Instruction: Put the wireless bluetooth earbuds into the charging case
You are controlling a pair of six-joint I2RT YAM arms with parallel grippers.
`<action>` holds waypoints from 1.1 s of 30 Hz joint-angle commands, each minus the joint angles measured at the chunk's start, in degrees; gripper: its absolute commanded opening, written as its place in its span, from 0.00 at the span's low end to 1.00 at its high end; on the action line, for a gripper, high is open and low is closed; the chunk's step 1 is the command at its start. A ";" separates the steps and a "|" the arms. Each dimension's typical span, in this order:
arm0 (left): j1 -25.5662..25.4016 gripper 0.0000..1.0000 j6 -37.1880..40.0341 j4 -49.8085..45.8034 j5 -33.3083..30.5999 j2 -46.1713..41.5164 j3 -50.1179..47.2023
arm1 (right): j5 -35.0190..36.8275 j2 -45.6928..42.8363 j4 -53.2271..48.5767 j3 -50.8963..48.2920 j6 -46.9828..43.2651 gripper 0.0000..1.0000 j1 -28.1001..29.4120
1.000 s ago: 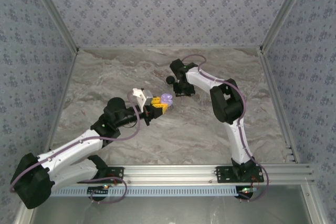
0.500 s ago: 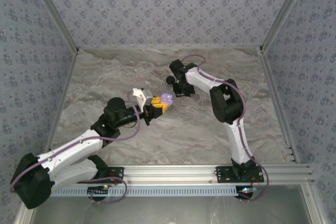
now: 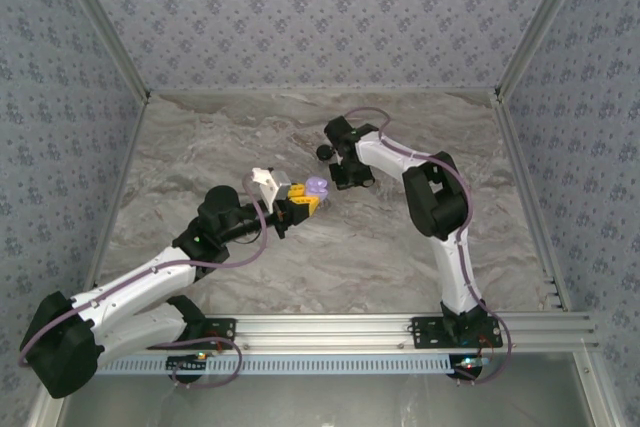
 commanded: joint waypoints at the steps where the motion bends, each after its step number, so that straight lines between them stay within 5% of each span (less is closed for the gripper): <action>1: -0.31 0.10 -0.82 0.09 -0.73 -1.01 -0.33 | -2.13 -3.66 -0.56 -2.64 -8.05 0.16 -0.38; 8: -0.32 0.10 -0.77 0.16 -0.79 -0.83 -0.33 | -2.34 -3.09 -3.11 -3.42 -12.56 0.17 -0.52; 17: -0.30 0.10 -0.92 0.25 -0.77 -0.48 -0.25 | -1.78 -2.47 -3.24 -3.87 -8.81 0.30 0.13; 33: -0.30 0.11 -1.19 0.10 -0.88 -0.37 -0.25 | 0.02 0.19 -3.53 -3.52 -3.90 0.25 0.20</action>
